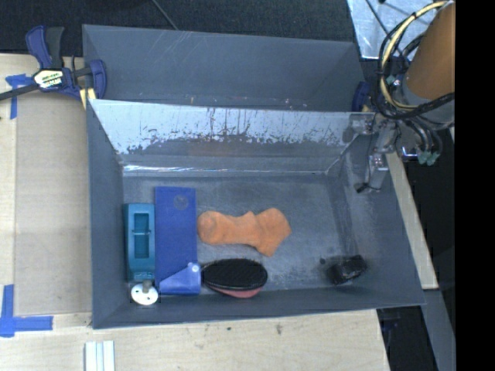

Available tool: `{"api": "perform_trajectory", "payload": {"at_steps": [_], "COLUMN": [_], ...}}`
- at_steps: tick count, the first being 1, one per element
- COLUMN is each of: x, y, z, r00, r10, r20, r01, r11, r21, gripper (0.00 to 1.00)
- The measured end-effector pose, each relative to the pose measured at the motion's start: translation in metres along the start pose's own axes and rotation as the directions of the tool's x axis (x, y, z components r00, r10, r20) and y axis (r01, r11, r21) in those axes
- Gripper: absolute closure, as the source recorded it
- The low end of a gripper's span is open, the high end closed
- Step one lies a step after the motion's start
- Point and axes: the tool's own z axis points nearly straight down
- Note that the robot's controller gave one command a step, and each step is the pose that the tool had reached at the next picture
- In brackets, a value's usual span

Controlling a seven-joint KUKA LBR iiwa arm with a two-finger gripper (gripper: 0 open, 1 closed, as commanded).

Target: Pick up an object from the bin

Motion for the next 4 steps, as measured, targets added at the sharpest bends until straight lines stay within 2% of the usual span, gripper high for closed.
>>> {"api": "perform_trajectory", "payload": {"at_steps": [1, 2, 3, 4], "x": [-0.001, 0.011, 0.022, 0.012], "y": [0.001, 0.06, 0.085, 0.112], "z": [-0.005, 0.032, 0.085, 0.11], "r00": [1.0, 0.999, 0.998, 0.999], "r10": [-0.002, -0.033, -0.067, -0.032], "r20": [0.009, 0.01, 0.01, 0.009], "r01": [0.002, 0.033, 0.067, 0.032], "r11": [1.0, 0.999, 0.998, 0.999], "r21": [0.001, 0.002, 0.0, 0.002], "gripper": [0.0, 0.0, 0.0, 0.0]}}
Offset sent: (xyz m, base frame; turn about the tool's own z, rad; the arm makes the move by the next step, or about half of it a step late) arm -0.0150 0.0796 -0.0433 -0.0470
